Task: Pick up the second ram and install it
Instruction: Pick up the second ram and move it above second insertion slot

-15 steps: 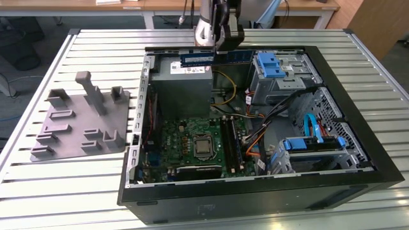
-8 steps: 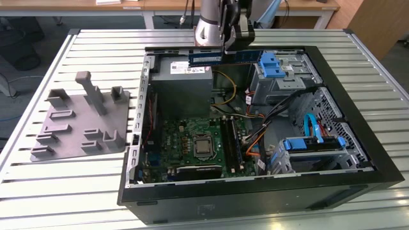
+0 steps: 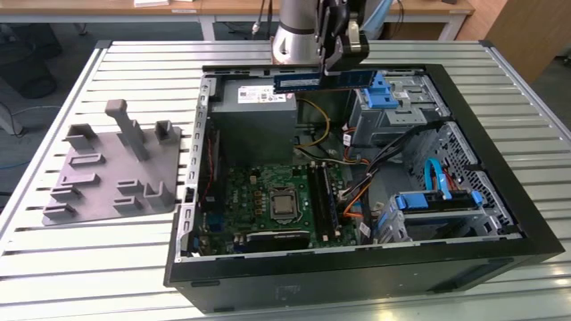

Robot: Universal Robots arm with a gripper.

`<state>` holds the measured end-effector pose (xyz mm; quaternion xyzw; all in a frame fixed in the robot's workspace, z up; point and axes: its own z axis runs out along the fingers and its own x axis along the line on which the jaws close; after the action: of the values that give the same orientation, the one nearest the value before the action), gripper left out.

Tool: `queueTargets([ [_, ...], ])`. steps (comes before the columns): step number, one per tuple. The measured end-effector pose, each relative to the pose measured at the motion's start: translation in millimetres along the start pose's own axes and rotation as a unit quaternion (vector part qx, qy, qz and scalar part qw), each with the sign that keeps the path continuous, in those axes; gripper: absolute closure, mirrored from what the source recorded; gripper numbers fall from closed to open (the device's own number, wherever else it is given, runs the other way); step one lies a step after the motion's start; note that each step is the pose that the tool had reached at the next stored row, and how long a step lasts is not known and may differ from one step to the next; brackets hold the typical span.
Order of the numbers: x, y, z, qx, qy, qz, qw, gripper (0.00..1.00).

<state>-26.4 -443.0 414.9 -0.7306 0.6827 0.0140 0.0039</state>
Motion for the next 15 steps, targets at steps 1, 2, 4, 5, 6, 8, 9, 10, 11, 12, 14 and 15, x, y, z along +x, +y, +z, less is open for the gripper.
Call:
queueTargets([
  [1, 0.1, -1.4, 0.0, 0.0, 0.0, 0.0, 1.0, 0.86],
  [2, 0.2, -3.1, 0.0, 0.0, 0.0, 0.0, 1.0, 0.86],
  [4, 0.5, -7.0, 0.0, -0.0001, 0.0, 0.0, 1.0, 0.86],
  [5, 0.6, -9.0, 0.0, -0.0001, 0.0, 0.0, 1.0, 0.86],
  [6, 0.7, -10.9, 0.0, -0.0001, 0.0, 0.0, 1.0, 0.86],
  [8, 1.1, -15.5, 0.0, -0.0002, -0.0001, 0.0, 1.0, 0.86],
  [9, 1.2, -17.9, 0.1, -0.0002, -0.0001, 0.0, 1.0, 0.86],
  [10, 1.4, -20.8, 0.1, -0.0003, -0.0001, 0.0, 1.0, 0.86],
  [11, 1.6, -23.2, 0.2, -0.0005, 0.0, 0.0, 1.0, 0.86],
  [12, 1.7, -25.0, 0.2, -0.0005, 0.0, 0.0, 1.0, 0.86],
  [14, 1.7, -25.7, 0.2, -0.0005, 0.0, 0.0, 1.0, 0.86],
  [15, 1.7, -25.7, 0.3, -0.0005, 0.0, 0.0, 1.0, 0.86],
])
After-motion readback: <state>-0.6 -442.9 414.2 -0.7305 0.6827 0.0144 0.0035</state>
